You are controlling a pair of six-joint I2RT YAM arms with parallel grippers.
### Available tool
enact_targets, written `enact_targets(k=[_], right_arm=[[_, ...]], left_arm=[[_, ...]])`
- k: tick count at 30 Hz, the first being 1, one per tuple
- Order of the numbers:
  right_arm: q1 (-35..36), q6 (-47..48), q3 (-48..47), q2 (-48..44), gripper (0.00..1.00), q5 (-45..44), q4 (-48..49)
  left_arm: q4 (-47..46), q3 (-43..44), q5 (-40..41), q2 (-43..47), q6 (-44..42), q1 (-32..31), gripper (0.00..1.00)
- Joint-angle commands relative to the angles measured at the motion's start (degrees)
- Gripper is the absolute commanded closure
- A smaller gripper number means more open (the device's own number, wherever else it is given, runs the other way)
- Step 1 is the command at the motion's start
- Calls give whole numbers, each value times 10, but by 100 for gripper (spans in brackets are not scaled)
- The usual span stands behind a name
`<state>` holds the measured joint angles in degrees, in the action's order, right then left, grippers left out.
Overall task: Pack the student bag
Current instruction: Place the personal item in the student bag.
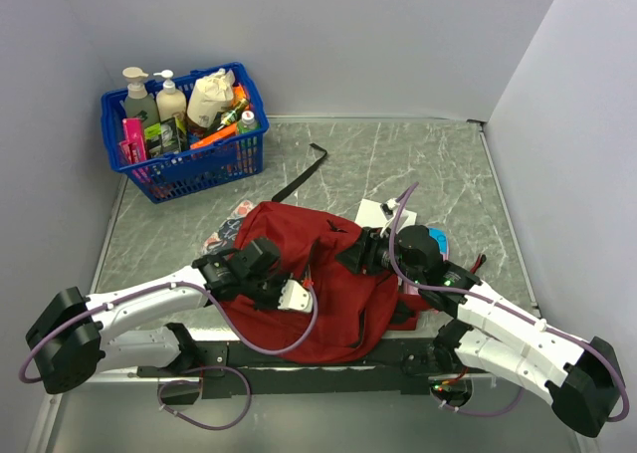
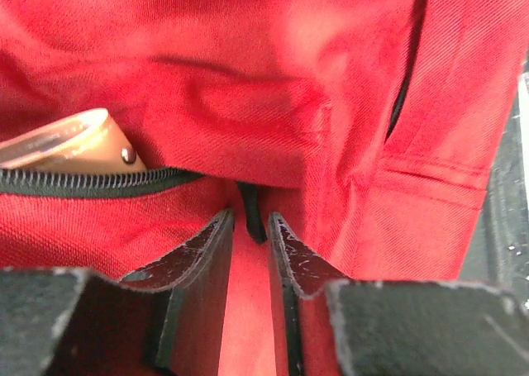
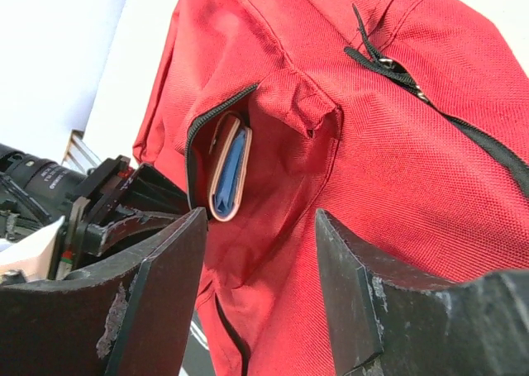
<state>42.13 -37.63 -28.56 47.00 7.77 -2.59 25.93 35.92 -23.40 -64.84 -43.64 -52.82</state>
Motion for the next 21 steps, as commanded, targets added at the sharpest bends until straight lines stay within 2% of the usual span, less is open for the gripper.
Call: enact_targets(k=[1, 3, 6, 7, 9, 12, 13, 18, 19, 21], right_arm=[[5, 13, -1, -17, 38, -14, 10], [5, 14, -2, -17, 39, -18, 9], [5, 14, -4, -14, 41, -16, 14], [5, 15, -5, -12, 42, -16, 14], [6, 18, -6, -12, 44, -15, 12], [4, 19, -3, -14, 52, -10, 12], [5, 20, -2, -14, 60, 0, 14], [30, 38, -6, 27, 85, 20, 24], [49, 47, -12, 52, 97, 18, 22], [68, 54, -27, 76, 100, 5, 23]], left_arm=[[-4, -1, 51, 4, -2, -4, 72], [3, 1, 57, 2, -2, -4, 73], [-4, 1, 51, 3, 8, -5, 83], [-15, 2, 50, 2, 13, -8, 92], [-30, 2, 51, 2, 24, -9, 99], [-49, 19, 49, 0, 36, -9, 99], [-55, 26, 49, 0, 43, -9, 99], [-41, 77, 43, 1, 75, -9, 99], [-37, 85, 43, 1, 77, -9, 99], [-25, 103, 44, 2, 83, -9, 99]])
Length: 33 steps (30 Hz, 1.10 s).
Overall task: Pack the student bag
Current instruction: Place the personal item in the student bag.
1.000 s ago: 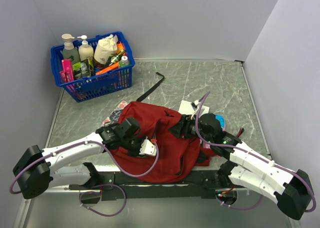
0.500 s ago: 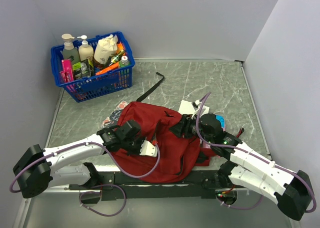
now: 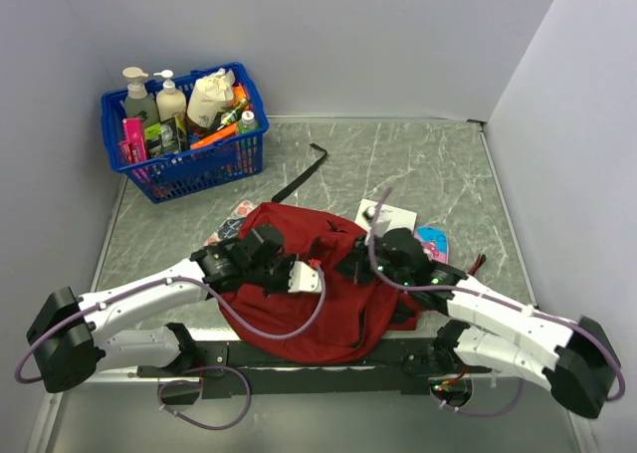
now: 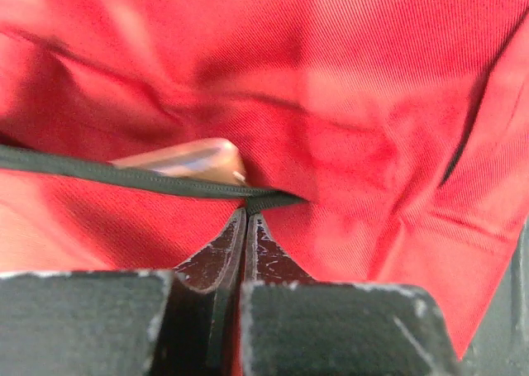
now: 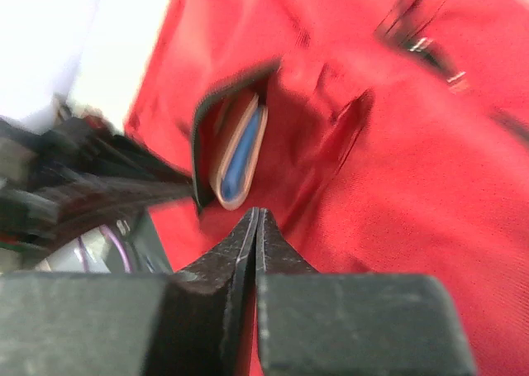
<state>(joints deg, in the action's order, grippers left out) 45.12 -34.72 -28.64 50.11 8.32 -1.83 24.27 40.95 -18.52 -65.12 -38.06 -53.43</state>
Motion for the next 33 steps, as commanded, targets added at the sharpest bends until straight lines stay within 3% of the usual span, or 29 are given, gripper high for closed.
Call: enact_targets(k=[1, 15, 22, 27, 29, 30, 32, 33], right_arm=[[45, 28, -32, 68, 100, -6, 16], [69, 12, -125, 253, 100, 42, 135], [67, 2, -149, 297, 100, 71, 148], [67, 2, -192, 359, 100, 132, 213], [63, 6, -231, 373, 88, 148, 203], [61, 14, -239, 372, 72, 142, 189], [54, 19, -222, 338, 59, 109, 166], [50, 20, -202, 280, 48, 88, 160]], left_arm=[[-2, 59, -5, 6, 26, -1, 99], [31, 86, -15, 18, 24, 2, 99], [31, 97, -20, 25, 23, 4, 99], [27, 120, -33, 22, 33, 4, 99], [28, 128, -34, 19, 34, 4, 99], [29, 131, -34, 18, 33, 5, 99], [25, 128, -27, 21, 34, 7, 99], [21, 121, -27, 24, 38, 15, 99]])
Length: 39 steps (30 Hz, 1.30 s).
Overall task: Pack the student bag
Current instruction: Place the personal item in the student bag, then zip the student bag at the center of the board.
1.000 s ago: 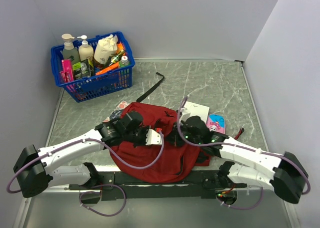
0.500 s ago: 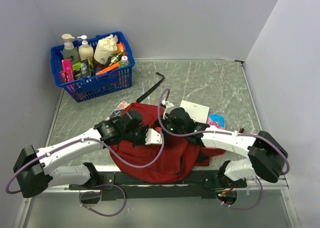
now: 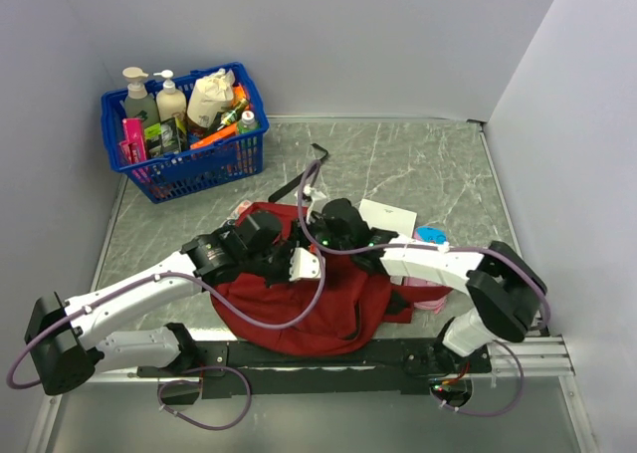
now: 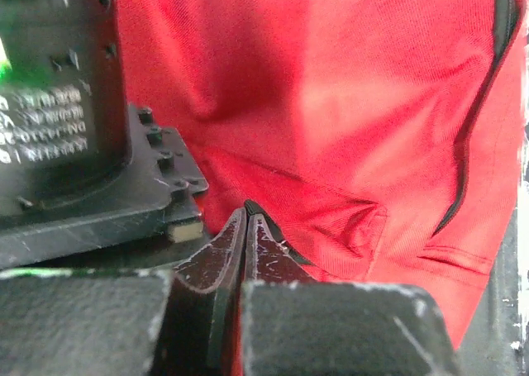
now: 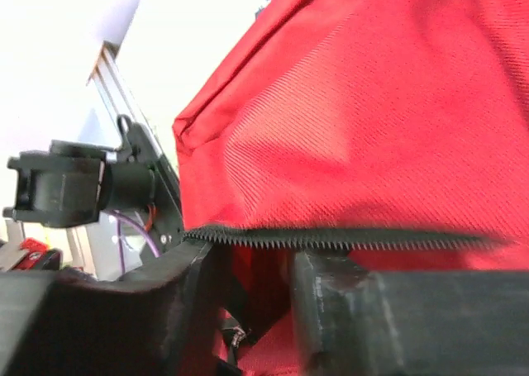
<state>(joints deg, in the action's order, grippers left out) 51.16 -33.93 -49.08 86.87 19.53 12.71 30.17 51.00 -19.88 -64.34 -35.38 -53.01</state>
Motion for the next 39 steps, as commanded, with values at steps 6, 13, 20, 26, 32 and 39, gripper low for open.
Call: enact_targets(k=[6, 13, 20, 26, 32, 39], right_arm=[[-3, -6, 129, -329, 25, -175, -74], [81, -16, 157, -370, 20, -238, -124], [155, 12, 133, -304, 21, -301, -160], [185, 10, 61, -217, 26, -355, -163], [209, 19, -8, -122, 27, -403, -170], [264, 17, 5, -89, 26, -493, -167]], left_arm=[[-109, -23, -6, 30, 68, 43, 99], [-190, -28, 61, 20, 139, 79, 99], [-169, -2, 32, 14, 147, 101, 99], [-148, -1, -31, 11, 139, 102, 99], [-129, 9, -69, 4, 117, 102, 99], [-135, 9, -65, 8, 116, 102, 99]])
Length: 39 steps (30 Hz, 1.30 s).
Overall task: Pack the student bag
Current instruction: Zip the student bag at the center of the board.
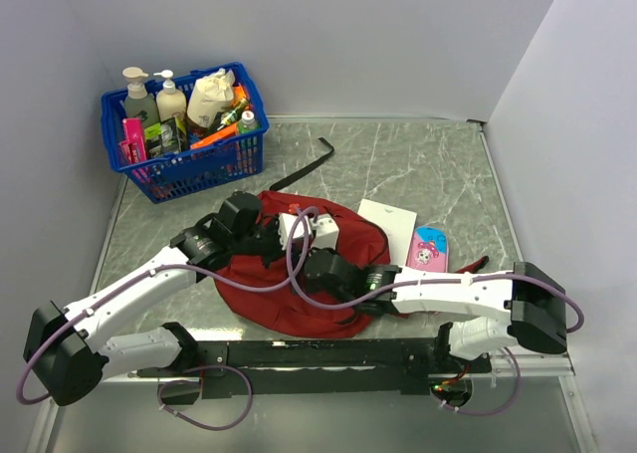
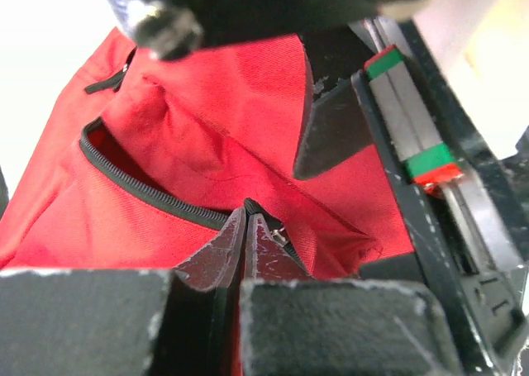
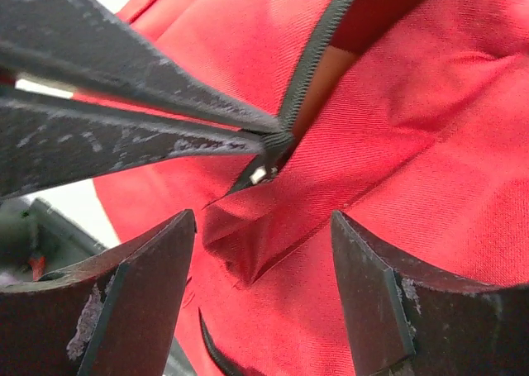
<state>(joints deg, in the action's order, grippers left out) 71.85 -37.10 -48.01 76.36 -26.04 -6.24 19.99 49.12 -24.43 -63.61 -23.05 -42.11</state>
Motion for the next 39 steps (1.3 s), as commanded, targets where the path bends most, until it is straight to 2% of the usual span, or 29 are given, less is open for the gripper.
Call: enact_targets(k=[1, 3, 6, 9, 20, 24, 29, 33, 35, 39], right_arm=[[64, 62, 8, 12, 26, -40, 47], [89, 109, 65, -1, 28, -49, 158], [115, 138, 99, 5, 31, -90, 210], [143, 136, 112, 4, 31, -124, 212], [128, 178, 100, 69, 33, -139, 315], [123, 183, 80, 110, 40, -175, 299], [124, 187, 71, 100, 43, -270, 271], [128, 167, 42, 88, 33, -328, 189], [130, 177, 54, 76, 29, -324, 203], [127, 203, 70, 85, 27, -310, 264]], left_arm=[[-37, 28, -19, -1, -7, -8, 99], [-40, 30, -21, -2, -5, -8, 99], [-38, 33, -14, -5, -5, -7, 99], [-32, 31, -12, -5, -8, -7, 99], [-30, 28, -28, 2, 7, -7, 99], [-27, 33, -35, 1, 6, -6, 99], [-15, 37, -42, 1, 5, -7, 99], [-9, 40, -45, -2, 5, -6, 99], [-6, 42, -45, -2, 4, -6, 99], [-5, 43, -47, -3, 7, -7, 99]])
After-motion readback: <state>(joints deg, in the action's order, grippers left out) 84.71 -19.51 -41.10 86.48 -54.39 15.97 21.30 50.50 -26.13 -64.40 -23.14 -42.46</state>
